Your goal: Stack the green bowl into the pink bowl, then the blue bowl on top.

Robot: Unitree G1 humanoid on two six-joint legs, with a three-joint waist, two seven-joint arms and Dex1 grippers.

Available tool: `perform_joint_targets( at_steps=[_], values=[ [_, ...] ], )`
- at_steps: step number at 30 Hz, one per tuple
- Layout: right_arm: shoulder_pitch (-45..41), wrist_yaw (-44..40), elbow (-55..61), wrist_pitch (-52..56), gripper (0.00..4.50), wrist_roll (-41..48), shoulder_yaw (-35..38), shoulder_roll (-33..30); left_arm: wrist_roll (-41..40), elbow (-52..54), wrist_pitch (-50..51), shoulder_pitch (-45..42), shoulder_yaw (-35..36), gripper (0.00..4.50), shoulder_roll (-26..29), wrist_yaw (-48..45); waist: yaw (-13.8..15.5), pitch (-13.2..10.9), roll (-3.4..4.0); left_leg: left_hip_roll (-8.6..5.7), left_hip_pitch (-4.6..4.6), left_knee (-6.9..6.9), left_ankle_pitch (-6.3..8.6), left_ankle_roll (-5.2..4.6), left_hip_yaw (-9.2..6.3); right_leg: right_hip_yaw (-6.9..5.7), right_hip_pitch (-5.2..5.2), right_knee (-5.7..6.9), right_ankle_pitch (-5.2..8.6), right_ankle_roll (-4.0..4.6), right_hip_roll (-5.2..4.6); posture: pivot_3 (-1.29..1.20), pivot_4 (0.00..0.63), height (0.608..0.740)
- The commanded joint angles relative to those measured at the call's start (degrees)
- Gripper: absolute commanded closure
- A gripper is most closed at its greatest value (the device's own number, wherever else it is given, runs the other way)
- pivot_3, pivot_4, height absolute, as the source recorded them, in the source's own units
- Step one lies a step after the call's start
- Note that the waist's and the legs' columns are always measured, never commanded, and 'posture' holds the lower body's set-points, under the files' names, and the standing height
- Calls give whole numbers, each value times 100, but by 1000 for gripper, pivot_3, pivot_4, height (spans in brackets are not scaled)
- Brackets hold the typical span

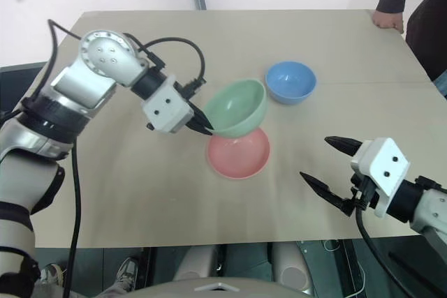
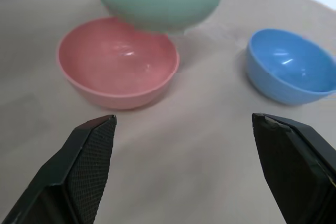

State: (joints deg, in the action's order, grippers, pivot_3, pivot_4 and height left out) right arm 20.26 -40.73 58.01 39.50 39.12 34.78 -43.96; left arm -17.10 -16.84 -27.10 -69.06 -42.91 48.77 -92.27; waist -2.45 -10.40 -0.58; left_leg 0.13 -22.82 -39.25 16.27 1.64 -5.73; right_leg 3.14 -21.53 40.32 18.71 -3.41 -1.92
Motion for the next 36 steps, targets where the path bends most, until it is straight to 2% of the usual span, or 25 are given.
perform_joint_targets(
  at_steps=[1,4,7,10,12,14,16,18,21,26,32,36],
  values=[
    [250,102,199,-234,0,163,325,-44,-174,-300,-631,-376,-339,4469,36,-23,-12,0,0,0,1,0,0,0,0,0,0,-1,0,0,0,0,150,740],
    [393,228,199,-350,0,354,391,-126,-354,-441,-894,-614,-857,3535,171,-23,-2,0,0,2,2,0,0,0,-3,-1,-1,4,0,0,4,0,150,740],
    [466,359,199,-420,0,421,358,-209,-525,-649,-822,-692,-757,2135,39,-23,3,0,0,2,7,0,0,-1,3,5,1,5,0,0,3,0,150,740],
    [496,501,199,-446,0,479,292,-266,-751,-1038,68,-980,-281,2135,-251,-23,19,-1,-1,1,5,-3,0,-1,1,2,1,6,0,0,2,0,150,740],
    [425,613,199,-408,0,535,235,-247,-642,-1818,635,-1374,244,2135,-709,60,48,-7,-11,0,-6,-11,0,-2,-10,-10,0,8,1,-1,2,0,150,740],
    [302,721,178,-363,0,456,50,-237,-43,-2956,366,-1779,560,2135,-1170,581,47,-8,-16,-2,-10,-15,0,-2,-14,-15,0,5,1,-2,2,0,150,740],
    [90,865,112,-364,0,330,-204,-242,1086,-4072,-271,-2112,403,2135,-1474,1662,10,-6,-16,-4,-6,-15,1,-3,-13,-13,3,1,1,-2,2,0,150,740],
    [-91,954,35,-359,0,275,-374,-250,1924,-4677,-784,-2252,224,2135,-1640,2390,-22,-2,-15,-5,2,-5,2,-4,-2,0,2,-1,2,-3,2,0,150,740],
    [-419,1108,-131,-410,0,34,-731,-243,3034,-5363,-1125,-2220,-128,2135,-2209,3492,1,-4,-17,-4,11,2,4,-7,-1,7,2,0,2,-3,5,0,150,740],
    [-501,1211,-134,-451,0,-330,-1069,-192,3969,-5809,-1547,-2191,-198,2135,-2805,4050,32,-11,-28,-7,-32,-3,2,-5,-8,-3,-26,-9,1,-3,-1,0,150,740],
    [-277,1466,107,-470,0,-680,-1151,76,5155,-5996,-1403,-2327,-485,2135,-3240,5347,25,-10,-28,-8,-57,-4,-6,9,-10,-14,-33,-36,1,-3,-5,0,150,740],
    [-118,1571,199,-558,0,-762,-1208,147,5513,-6089,-1327,-2345,-449,2135,-3452,5755,28,-10,-28,-10,-56,-5,-5,7,-12,-18,-32,-29,1,-4,-8,0,150,740]
  ],
)
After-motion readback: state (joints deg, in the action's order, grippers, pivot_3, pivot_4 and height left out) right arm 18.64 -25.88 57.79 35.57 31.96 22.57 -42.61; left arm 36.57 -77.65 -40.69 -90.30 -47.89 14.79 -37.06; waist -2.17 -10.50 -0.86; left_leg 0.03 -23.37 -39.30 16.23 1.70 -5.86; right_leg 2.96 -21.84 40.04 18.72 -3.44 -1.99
